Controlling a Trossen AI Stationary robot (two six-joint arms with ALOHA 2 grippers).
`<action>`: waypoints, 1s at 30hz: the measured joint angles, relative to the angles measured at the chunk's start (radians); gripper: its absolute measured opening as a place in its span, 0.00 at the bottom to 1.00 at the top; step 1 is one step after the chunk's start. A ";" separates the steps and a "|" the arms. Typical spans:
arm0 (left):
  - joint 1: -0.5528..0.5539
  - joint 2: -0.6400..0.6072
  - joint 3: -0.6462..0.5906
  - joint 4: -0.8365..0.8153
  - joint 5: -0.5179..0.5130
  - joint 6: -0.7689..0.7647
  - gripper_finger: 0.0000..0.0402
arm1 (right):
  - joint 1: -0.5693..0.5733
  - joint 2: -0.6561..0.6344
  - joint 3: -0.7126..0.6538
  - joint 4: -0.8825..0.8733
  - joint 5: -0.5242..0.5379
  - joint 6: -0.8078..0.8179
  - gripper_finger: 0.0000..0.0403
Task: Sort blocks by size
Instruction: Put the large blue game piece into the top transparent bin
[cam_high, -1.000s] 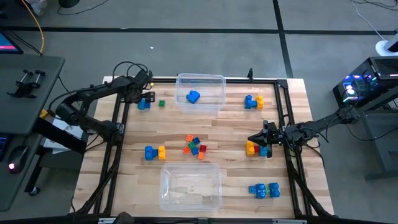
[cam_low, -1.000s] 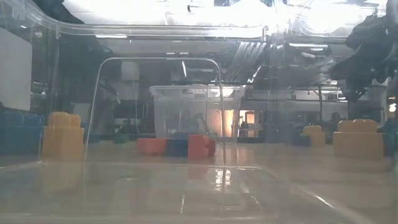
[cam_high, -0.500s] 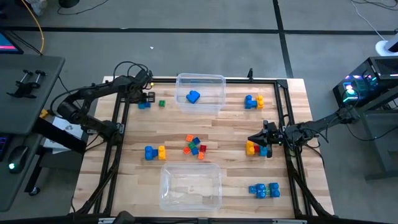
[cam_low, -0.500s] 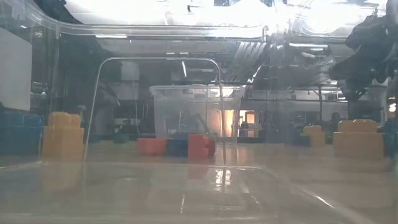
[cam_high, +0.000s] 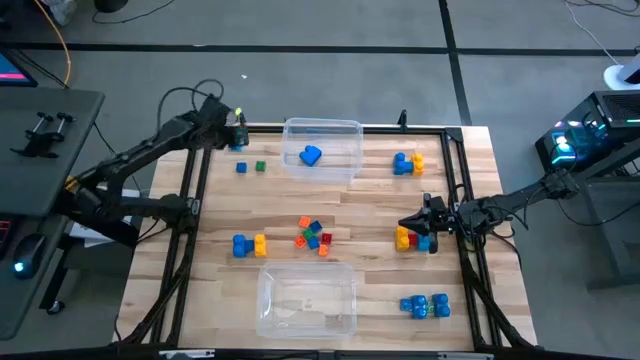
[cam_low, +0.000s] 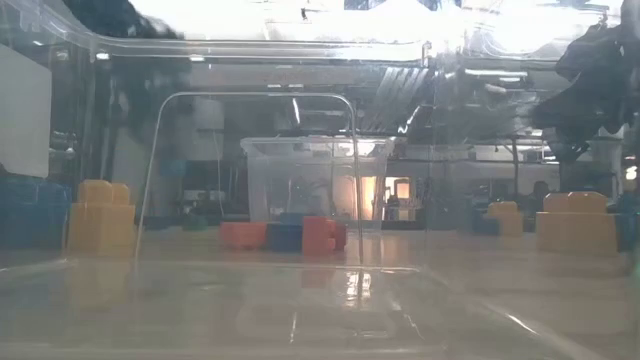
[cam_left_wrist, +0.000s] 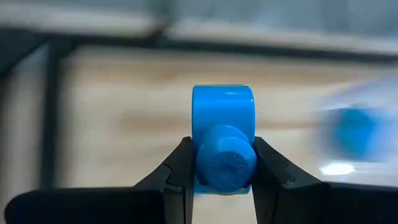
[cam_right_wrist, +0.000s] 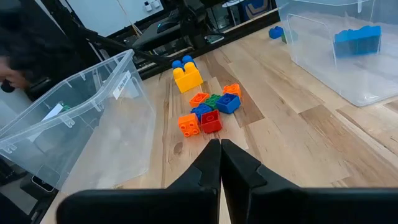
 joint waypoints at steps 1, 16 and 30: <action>-0.022 -0.019 0.005 0.064 0.034 0.007 0.19 | 0.000 0.000 0.000 0.000 0.000 0.000 0.01; -0.419 0.235 0.053 0.645 0.133 -0.022 0.19 | 0.000 0.000 0.000 0.000 0.000 0.000 0.01; -0.440 0.283 0.315 0.113 0.113 0.114 0.75 | 0.000 0.000 0.000 0.000 0.000 0.000 0.01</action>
